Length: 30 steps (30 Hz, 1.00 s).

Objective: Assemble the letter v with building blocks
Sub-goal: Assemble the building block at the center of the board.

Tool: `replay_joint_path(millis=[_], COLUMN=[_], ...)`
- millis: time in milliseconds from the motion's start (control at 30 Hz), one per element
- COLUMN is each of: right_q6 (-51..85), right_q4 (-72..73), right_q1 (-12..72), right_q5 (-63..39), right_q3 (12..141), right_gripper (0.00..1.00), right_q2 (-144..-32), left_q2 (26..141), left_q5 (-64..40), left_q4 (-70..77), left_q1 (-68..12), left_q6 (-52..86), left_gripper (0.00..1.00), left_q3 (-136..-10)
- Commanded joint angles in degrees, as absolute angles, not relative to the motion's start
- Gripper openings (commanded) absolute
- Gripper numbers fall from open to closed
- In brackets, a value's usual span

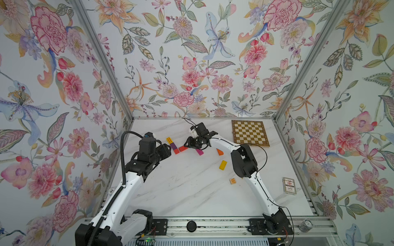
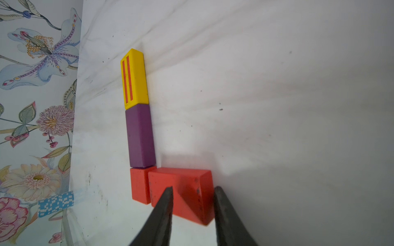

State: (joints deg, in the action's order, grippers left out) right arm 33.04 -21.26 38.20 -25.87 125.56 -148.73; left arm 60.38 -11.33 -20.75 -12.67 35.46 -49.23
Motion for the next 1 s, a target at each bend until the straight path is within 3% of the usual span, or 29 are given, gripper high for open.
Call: replay_joint_path(millis=[0, 433, 967], right_q6=[33.4, 34.5, 34.6], right_q4=[-23.7, -23.4, -23.5], right_q1=[38.7, 38.6, 38.5], right_q5=[-25.3, -26.6, -26.6], right_q3=[126.2, 128.5, 128.6], right_gripper=[0.34, 0.37, 0.31], right_q2=[-149.4, -151.7, -151.8], left_q2=[59.9, 59.9, 59.8], left_q5=[-11.1, -11.5, -11.4], left_q4=[-21.8, -21.9, -22.0], left_q1=[-12.8, -12.9, -12.8], left_q6=[35.5, 35.5, 35.5], left_gripper=[0.54, 0.54, 0.54], left_q3=[-49.0, -48.8, -48.6])
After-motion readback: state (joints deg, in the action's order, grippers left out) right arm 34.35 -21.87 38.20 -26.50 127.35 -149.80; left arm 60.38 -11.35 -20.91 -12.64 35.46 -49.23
